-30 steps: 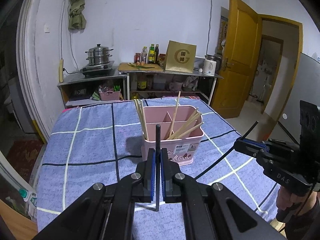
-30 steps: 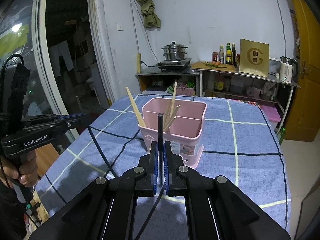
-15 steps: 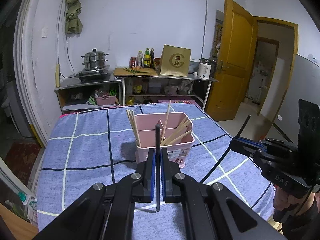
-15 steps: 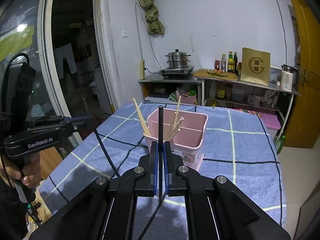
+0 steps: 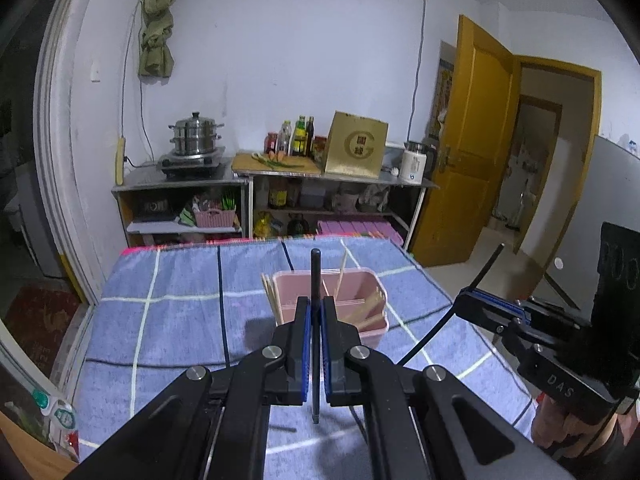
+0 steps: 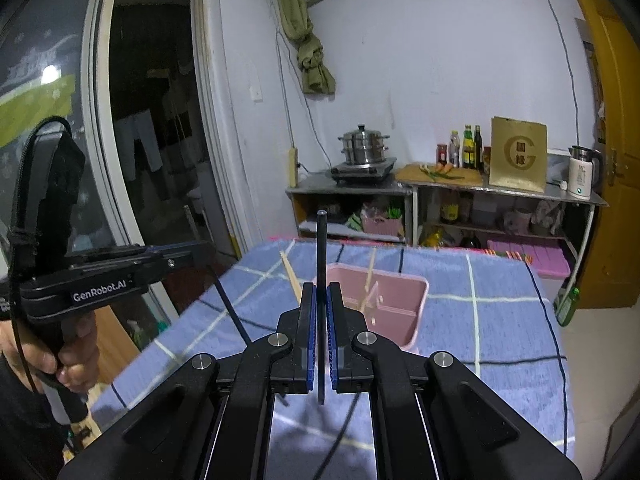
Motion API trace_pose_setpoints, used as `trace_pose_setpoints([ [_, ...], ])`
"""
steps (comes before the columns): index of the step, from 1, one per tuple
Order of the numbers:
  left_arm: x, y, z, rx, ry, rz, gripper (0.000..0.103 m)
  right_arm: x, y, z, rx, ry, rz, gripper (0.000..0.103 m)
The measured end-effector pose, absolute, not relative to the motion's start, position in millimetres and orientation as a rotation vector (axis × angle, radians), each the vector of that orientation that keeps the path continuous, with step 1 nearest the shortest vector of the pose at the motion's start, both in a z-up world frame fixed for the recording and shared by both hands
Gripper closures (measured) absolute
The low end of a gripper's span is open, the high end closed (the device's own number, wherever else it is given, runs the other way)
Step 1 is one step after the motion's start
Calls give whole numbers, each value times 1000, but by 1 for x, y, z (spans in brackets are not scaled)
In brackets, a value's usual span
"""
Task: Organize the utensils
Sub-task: 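Lift both black chopsticks upright and carry them over the pink basket, then lower both black chopsticks into the pink basket and open both tools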
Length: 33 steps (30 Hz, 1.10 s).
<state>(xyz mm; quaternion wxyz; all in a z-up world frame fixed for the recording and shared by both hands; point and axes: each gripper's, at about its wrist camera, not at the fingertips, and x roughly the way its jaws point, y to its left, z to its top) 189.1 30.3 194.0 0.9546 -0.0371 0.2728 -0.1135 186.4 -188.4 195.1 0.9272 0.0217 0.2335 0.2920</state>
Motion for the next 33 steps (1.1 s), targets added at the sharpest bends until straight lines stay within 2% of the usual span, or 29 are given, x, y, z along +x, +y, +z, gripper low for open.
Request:
trace_pose_setpoints([
  [9, 214, 40, 226, -100, 493, -197, 99, 204, -185, 226, 93, 399, 602, 98],
  [18, 245, 42, 239, -112, 450, -189, 99, 232, -184, 229, 121, 372, 577, 98],
  [33, 290, 34, 187, -105, 476, -211, 99, 264, -175, 185, 118, 425, 557, 98],
])
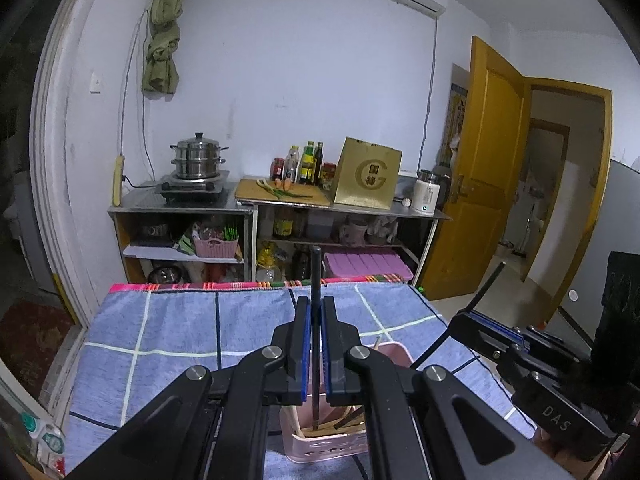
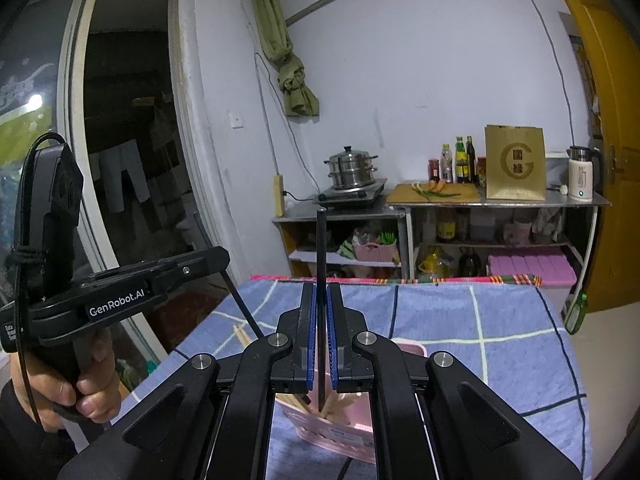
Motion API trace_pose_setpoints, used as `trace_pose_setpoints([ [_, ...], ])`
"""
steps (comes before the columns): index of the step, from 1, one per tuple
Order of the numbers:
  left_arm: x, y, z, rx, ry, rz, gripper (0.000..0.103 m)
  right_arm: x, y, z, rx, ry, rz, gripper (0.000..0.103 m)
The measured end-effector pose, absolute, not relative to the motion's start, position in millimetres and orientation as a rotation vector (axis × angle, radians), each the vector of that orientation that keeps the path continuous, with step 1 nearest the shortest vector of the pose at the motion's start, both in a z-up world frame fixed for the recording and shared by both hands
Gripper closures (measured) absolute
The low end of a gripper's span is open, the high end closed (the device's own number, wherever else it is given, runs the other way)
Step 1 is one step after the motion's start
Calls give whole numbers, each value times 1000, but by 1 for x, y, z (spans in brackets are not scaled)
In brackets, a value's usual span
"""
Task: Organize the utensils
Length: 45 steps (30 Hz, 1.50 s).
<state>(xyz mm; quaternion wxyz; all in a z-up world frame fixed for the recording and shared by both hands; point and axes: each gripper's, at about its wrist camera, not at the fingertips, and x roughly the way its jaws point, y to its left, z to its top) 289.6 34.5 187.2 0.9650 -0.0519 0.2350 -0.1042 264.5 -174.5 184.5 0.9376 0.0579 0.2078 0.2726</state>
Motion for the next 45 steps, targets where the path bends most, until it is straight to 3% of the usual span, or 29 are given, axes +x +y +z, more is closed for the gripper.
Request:
trace_pose_setpoints([
  [13, 307, 32, 143, -98, 558, -213, 97, 280, -165, 156, 85, 514, 586, 98],
  [18, 302, 40, 144, -132, 547, -219, 71, 275, -171, 157, 90, 510, 576, 90],
  [32, 239, 44, 155, -148, 484, -212, 71, 228, -199, 168, 94, 462, 544, 88],
  [39, 199, 40, 138, -141, 490, -201, 70, 196, -206, 159, 82, 454, 554, 75],
  [45, 166, 32, 117, -127, 495, -188, 70, 168, -206, 144, 52, 455, 549, 74],
])
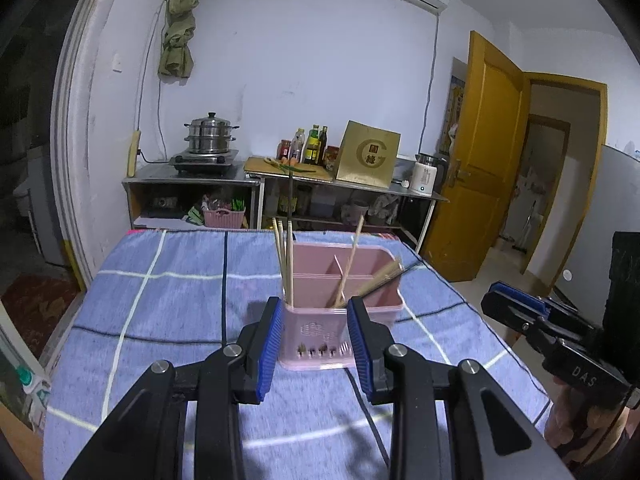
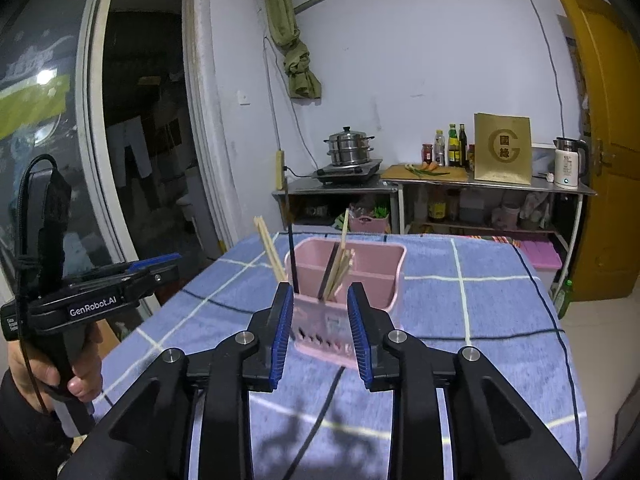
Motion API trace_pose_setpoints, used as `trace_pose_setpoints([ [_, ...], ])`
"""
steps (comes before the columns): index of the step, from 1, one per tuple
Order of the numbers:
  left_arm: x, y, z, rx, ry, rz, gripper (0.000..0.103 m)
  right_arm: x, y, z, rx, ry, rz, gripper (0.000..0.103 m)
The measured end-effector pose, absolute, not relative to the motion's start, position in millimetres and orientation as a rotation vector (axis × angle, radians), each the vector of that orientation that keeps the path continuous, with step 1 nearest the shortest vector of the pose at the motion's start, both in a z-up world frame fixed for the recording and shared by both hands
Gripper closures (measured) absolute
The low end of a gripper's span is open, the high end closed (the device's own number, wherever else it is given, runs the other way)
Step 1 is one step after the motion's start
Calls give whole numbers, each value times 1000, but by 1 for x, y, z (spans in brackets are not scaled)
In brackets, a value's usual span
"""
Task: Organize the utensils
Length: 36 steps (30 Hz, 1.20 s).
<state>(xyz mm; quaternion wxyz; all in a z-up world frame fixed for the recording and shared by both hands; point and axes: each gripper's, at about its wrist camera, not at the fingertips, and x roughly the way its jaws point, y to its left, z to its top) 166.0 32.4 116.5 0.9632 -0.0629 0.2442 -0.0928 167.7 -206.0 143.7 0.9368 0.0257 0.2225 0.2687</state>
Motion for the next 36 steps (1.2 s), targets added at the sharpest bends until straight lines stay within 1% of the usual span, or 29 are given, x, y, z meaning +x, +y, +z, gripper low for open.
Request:
trace_pose_setpoints([
  [6, 135, 26, 91, -119, 505, -164, 70, 139, -205, 121, 19, 466, 530, 71],
  [20, 85, 16, 44, -119, 532, -137, 70, 91, -212, 85, 36, 506, 481, 71],
  [28, 65, 4, 25, -95, 537, -140, 70, 67, -208, 71, 2, 499, 468, 71],
  [36, 56, 0, 19, -87, 529, -139, 70, 57, -207, 63, -2, 505, 457, 70],
])
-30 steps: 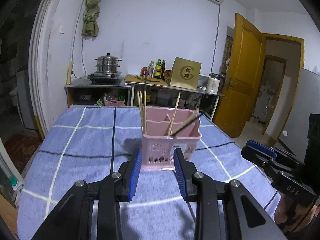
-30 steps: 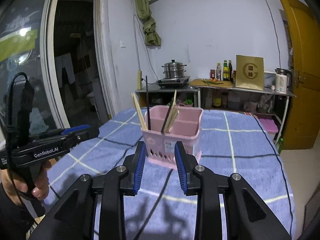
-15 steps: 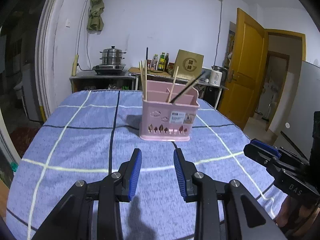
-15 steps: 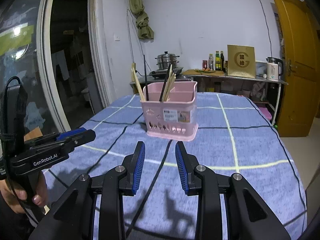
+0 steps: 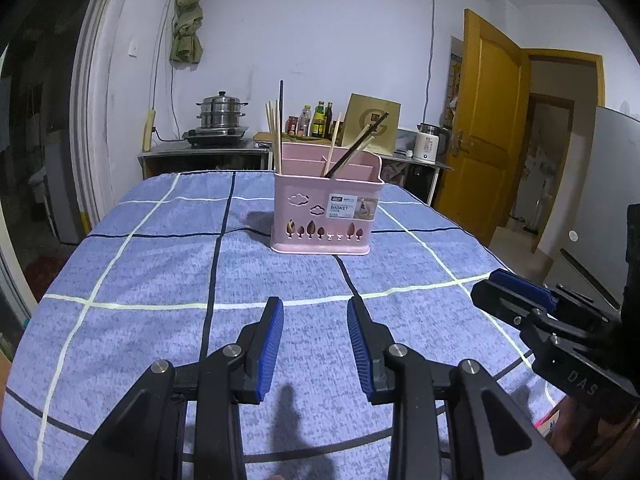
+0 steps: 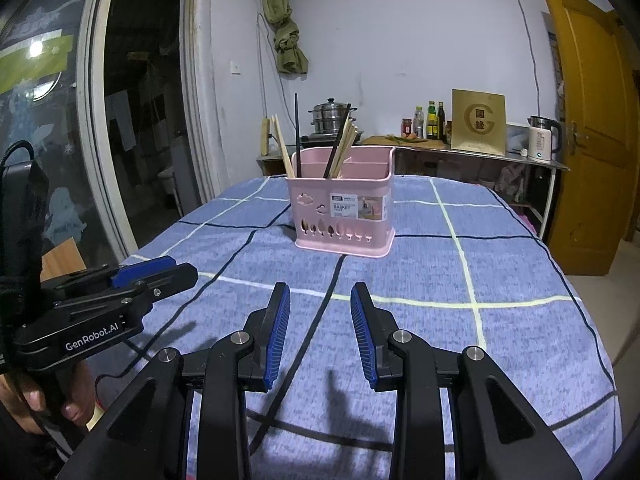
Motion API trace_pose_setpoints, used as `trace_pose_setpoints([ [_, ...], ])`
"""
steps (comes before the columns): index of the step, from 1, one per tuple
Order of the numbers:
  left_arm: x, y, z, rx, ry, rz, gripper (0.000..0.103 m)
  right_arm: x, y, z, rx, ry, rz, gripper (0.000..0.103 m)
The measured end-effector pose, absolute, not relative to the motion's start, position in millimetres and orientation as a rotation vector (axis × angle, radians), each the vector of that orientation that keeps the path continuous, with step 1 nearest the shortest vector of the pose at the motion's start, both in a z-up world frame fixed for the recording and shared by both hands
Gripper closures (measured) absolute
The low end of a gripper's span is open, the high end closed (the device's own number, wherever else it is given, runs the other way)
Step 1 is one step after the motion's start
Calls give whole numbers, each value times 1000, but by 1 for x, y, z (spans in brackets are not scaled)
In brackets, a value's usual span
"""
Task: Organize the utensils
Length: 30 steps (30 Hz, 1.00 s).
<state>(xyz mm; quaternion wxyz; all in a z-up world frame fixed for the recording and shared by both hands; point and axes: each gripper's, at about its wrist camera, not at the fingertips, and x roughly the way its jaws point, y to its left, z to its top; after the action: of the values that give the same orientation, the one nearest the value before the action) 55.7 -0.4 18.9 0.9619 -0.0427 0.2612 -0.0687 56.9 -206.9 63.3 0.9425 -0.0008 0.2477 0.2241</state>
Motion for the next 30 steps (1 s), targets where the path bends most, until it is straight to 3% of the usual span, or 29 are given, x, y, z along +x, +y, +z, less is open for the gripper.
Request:
trace_pose_setpoints([
  [30, 54, -6, 14, -68, 531, -129, 70, 59, -209, 61, -7, 511, 446, 70],
])
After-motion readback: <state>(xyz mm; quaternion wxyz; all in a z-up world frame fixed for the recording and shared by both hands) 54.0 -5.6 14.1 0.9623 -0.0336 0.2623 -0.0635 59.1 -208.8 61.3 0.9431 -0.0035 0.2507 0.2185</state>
